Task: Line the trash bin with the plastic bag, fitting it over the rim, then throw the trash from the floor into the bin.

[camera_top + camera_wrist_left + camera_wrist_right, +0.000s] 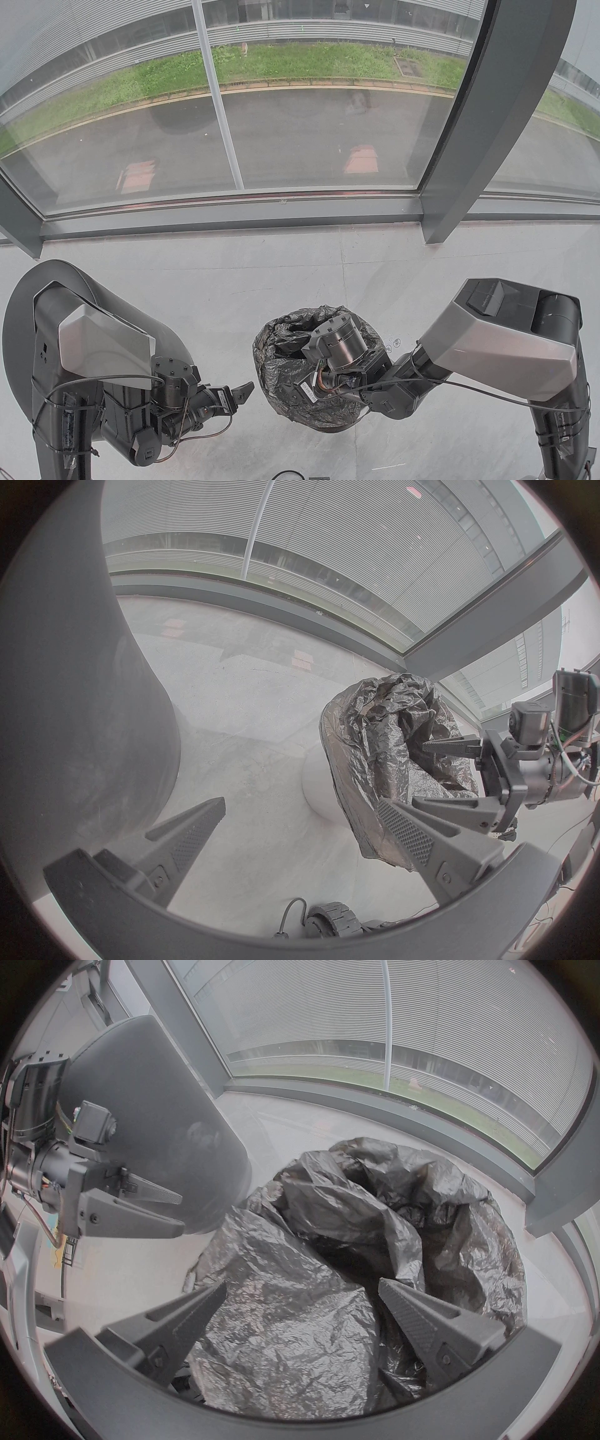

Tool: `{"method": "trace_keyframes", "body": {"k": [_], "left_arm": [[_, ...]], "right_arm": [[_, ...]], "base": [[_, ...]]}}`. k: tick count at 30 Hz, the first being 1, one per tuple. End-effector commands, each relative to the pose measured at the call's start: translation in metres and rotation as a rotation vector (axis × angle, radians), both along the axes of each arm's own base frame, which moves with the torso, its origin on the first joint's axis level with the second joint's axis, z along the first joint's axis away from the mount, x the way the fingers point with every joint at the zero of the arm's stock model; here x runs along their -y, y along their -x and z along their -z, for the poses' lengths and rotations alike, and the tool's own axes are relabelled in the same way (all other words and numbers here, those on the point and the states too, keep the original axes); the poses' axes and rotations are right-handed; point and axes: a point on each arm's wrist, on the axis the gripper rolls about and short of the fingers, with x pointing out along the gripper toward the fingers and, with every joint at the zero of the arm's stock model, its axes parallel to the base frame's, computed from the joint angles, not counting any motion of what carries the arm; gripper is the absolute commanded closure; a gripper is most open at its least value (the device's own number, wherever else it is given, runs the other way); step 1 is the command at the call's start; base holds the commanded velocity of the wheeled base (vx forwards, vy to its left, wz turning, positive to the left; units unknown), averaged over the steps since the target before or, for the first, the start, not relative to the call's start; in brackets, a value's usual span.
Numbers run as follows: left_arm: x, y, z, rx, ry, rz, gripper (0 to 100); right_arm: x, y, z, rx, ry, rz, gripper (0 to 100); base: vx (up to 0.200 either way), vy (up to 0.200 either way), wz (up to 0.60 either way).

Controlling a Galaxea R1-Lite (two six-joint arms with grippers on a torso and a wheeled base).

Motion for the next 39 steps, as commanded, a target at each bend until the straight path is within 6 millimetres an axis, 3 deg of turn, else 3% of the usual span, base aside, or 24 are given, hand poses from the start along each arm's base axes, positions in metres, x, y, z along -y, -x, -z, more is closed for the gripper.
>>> {"method": "trace_keyframes", "body": {"k": [1, 6, 20, 24, 30, 34, 39], "left_arm": [[0.0, -0.001, 0.0, 0.003, 0.001, -0.001, 0], [0.0, -0.001, 0.0, 0.003, 0.001, -0.001, 0], [0.0, 0.0, 0.003, -0.007, -0.004, -0.002, 0], [0.0, 0.0, 0.004, -0.011, -0.006, -0.002, 0], [0.0, 0.0, 0.004, -0.009, -0.005, 0.0, 0], [0.0, 0.0, 0.004, -0.011, -0.006, 0.0, 0], [0.0, 0.0, 0.004, -0.009, -0.005, 0.0, 0]], "right_arm": [[0.002, -0.003, 0.013, -0.018, 0.022, 0.007, 0], [0.0, -0.008, 0.027, -0.025, 0.039, 0.003, 0], [-0.007, -0.017, 0.031, -0.091, 0.091, -0.009, 0], [0.004, -0.027, 0.031, -0.167, 0.151, 0.018, 0], [0.003, -0.033, 0.03, -0.179, 0.131, 0.008, 0], [0.003, -0.033, 0.03, -0.18, 0.127, 0.011, 0], [0.005, -0.028, 0.015, -0.172, 0.114, 0.013, 0]], "base": [[0.0, 0.0, 0.0], [0.0, 0.0, 0.0], [0.0, 0.0, 0.0], [0.0, 0.0, 0.0], [0.0, 0.0, 0.0], [0.0, 0.0, 0.0], [0.0, 0.0, 0.0]]}}
